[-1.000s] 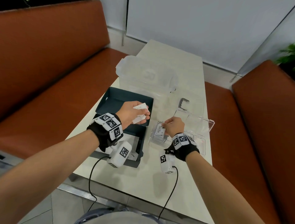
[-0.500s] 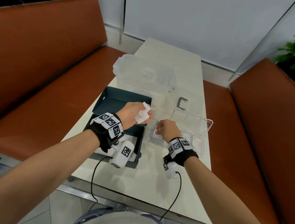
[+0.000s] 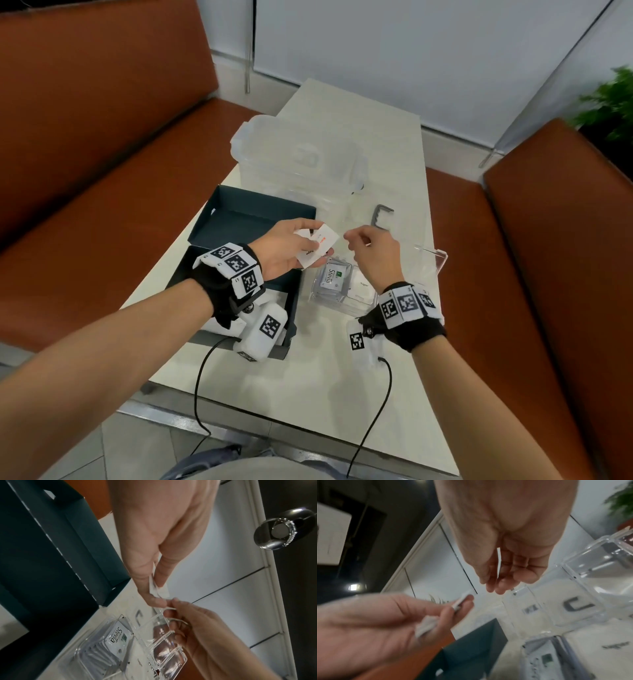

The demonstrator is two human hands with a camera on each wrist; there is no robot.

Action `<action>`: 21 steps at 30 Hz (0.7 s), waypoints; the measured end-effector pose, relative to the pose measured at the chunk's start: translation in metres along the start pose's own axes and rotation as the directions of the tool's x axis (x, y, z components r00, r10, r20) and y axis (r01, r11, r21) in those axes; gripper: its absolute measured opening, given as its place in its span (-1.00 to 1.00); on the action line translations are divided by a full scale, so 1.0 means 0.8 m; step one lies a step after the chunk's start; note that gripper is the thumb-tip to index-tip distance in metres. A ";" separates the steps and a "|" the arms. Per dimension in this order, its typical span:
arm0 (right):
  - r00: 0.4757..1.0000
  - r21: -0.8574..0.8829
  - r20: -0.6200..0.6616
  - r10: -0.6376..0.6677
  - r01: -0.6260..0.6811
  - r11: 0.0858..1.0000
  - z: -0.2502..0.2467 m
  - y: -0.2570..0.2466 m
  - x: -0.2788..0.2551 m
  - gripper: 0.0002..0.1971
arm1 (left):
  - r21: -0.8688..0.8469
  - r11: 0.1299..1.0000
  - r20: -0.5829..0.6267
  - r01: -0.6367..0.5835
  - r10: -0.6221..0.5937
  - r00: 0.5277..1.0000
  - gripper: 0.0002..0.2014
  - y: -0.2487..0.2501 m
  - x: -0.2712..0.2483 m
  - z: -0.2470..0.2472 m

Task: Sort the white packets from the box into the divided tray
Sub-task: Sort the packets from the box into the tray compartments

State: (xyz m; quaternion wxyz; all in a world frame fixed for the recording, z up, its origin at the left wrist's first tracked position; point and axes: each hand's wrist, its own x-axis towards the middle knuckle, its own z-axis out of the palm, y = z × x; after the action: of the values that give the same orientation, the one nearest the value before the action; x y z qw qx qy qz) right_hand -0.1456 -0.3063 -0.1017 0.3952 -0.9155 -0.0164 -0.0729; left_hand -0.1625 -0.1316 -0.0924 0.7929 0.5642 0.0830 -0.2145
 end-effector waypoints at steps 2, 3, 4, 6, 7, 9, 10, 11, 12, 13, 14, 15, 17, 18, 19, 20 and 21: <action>0.996 0.128 0.069 0.062 -0.071 0.989 -0.011 -0.008 -0.001 -0.83 | 0.050 0.999 -0.006 -0.021 0.021 1.000 -0.64 -0.001 0.002 0.008; 0.988 0.191 0.129 0.083 -0.107 0.976 -0.016 -0.010 -0.003 -0.88 | 0.082 0.996 -0.008 -0.035 0.036 0.999 -0.65 -0.002 0.003 0.014; 0.981 0.236 0.173 0.089 -0.129 0.963 -0.020 -0.010 -0.004 -0.93 | 0.112 0.992 -0.011 -0.051 0.052 0.999 -0.66 -0.003 0.004 0.020; 0.979 0.282 0.176 0.106 -0.153 0.947 -0.031 -0.005 -0.003 -1.00 | 0.148 0.986 -0.020 -0.075 0.079 0.997 -0.66 -0.004 0.007 0.033; 0.980 0.304 0.155 0.125 -0.168 0.938 -0.039 -0.001 -0.002 -0.97 | 0.154 0.985 -0.020 -0.077 0.081 0.996 -0.65 -0.005 0.008 0.040; 0.981 0.339 0.105 0.164 -0.190 0.921 -0.057 0.012 0.002 -0.96 | 0.144 0.988 -0.006 -0.049 0.051 0.999 -0.64 -0.005 0.012 0.054; 0.982 0.334 0.074 0.175 -0.190 0.923 -0.068 0.022 0.004 -0.95 | 0.131 0.991 -0.001 -0.023 0.024 1.000 -0.64 -0.005 0.013 0.060; 0.982 0.307 0.044 0.184 -0.188 0.933 -0.080 0.033 0.005 -0.92 | 0.118 0.993 0.002 0.003 -0.004 1.000 -0.62 -0.006 0.014 0.067; 0.981 0.266 0.027 0.193 -0.193 0.944 -0.092 0.046 0.006 -0.87 | 0.106 0.994 0.006 0.025 -0.026 1.000 -0.59 -0.006 0.015 0.073; 0.978 0.212 0.024 0.206 -0.206 0.955 -0.104 0.060 0.006 -0.83 | 0.099 0.994 0.011 0.040 -0.042 0.999 -0.56 -0.007 0.015 0.078; 0.975 0.145 0.029 0.222 -0.224 0.964 -0.115 0.074 0.005 -0.81 | 0.097 0.994 0.016 0.050 -0.052 0.999 -0.54 -0.009 0.016 0.083; 0.969 0.075 0.036 0.246 -0.248 0.966 -0.123 0.088 0.003 -0.81 | 0.100 0.993 0.020 0.058 -0.060 0.998 -0.51 -0.011 0.016 0.088; 0.950 -0.037 0.038 0.310 -0.308 0.951 -0.135 0.113 -0.004 -0.88 | 0.104 0.992 0.029 0.069 -0.072 0.997 -0.48 -0.017 0.016 0.095; 0.939 -0.071 0.041 0.342 -0.339 0.938 -0.138 0.124 -0.008 -0.90 | 0.103 0.992 0.034 0.072 -0.076 0.997 -0.47 -0.019 0.016 0.097; 0.927 -0.091 0.051 0.370 -0.365 0.927 -0.140 0.133 -0.011 -0.91 | 0.103 0.992 0.039 0.075 -0.079 0.996 -0.47 -0.021 0.016 0.100; 0.918 -0.102 0.063 0.391 -0.384 0.918 -0.141 0.140 -0.015 -0.92 | 0.101 0.992 0.042 0.078 -0.082 0.996 -0.47 -0.022 0.016 0.102; 0.912 -0.109 0.073 0.404 -0.395 0.912 -0.140 0.146 -0.018 -0.93 | 0.098 0.992 0.043 0.081 -0.085 0.995 -0.48 -0.023 0.016 0.104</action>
State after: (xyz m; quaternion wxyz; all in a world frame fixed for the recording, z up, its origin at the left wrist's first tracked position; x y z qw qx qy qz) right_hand -0.1633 -0.4672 -0.1121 0.3580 -0.9191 0.1561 0.0519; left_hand -0.1682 -0.2176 -0.0842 0.7569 0.5927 0.0774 -0.2643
